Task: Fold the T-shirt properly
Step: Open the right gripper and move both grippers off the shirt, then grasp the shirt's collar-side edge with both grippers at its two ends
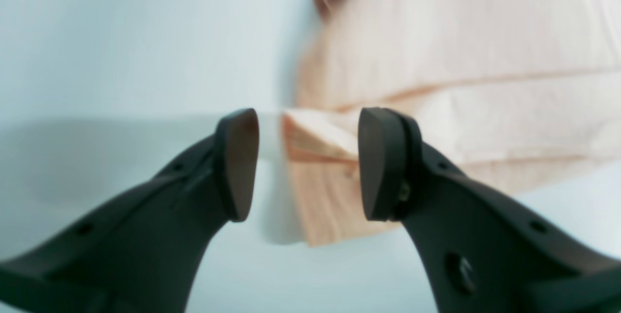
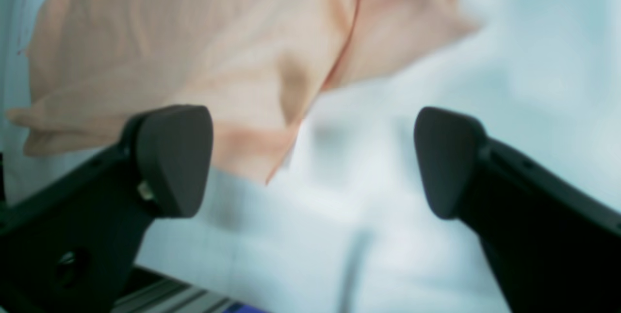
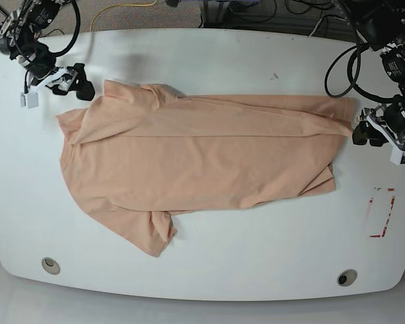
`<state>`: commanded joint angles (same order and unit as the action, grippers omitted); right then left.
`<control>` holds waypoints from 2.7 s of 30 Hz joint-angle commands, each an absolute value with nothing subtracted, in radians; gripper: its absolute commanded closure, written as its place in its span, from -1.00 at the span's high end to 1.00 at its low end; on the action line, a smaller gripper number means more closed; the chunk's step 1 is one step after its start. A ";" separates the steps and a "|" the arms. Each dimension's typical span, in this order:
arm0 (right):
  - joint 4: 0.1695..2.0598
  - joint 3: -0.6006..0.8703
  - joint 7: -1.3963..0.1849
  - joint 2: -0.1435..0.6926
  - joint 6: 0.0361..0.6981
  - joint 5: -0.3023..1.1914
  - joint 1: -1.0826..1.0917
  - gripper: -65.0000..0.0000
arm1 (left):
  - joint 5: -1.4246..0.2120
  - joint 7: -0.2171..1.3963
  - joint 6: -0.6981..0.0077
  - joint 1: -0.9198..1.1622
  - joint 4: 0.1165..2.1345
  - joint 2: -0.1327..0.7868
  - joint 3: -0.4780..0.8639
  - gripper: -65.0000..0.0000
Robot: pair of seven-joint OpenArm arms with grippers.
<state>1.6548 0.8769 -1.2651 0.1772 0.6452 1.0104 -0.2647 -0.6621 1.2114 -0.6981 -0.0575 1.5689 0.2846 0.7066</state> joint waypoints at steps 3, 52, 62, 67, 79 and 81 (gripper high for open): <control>1.655 0.854 -1.265 0.157 0.645 1.010 -0.265 0.95 | -0.662 1.211 -0.698 -0.056 1.573 0.289 0.728 -0.04; 1.543 0.665 -1.202 0.107 0.645 1.012 -0.278 -1.00 | -0.662 1.211 -0.698 -0.033 1.593 0.331 0.805 -0.04; 1.794 0.661 -1.264 0.093 0.647 1.018 -0.328 -0.99 | -0.662 1.211 -0.698 -0.015 1.593 0.343 0.803 -0.04; 1.879 0.662 -1.313 0.067 0.648 1.018 -0.328 -0.98 | -0.662 1.211 -0.698 -0.010 1.593 0.343 0.803 -0.04; 1.848 0.659 -1.313 0.068 0.691 1.075 -0.220 -0.98 | -0.662 1.211 -0.698 -0.007 1.593 0.364 0.802 -0.04; 1.825 0.659 -1.313 0.070 0.691 1.073 -0.194 -0.98 | -0.659 1.211 -0.698 -0.007 1.593 0.366 0.802 -0.04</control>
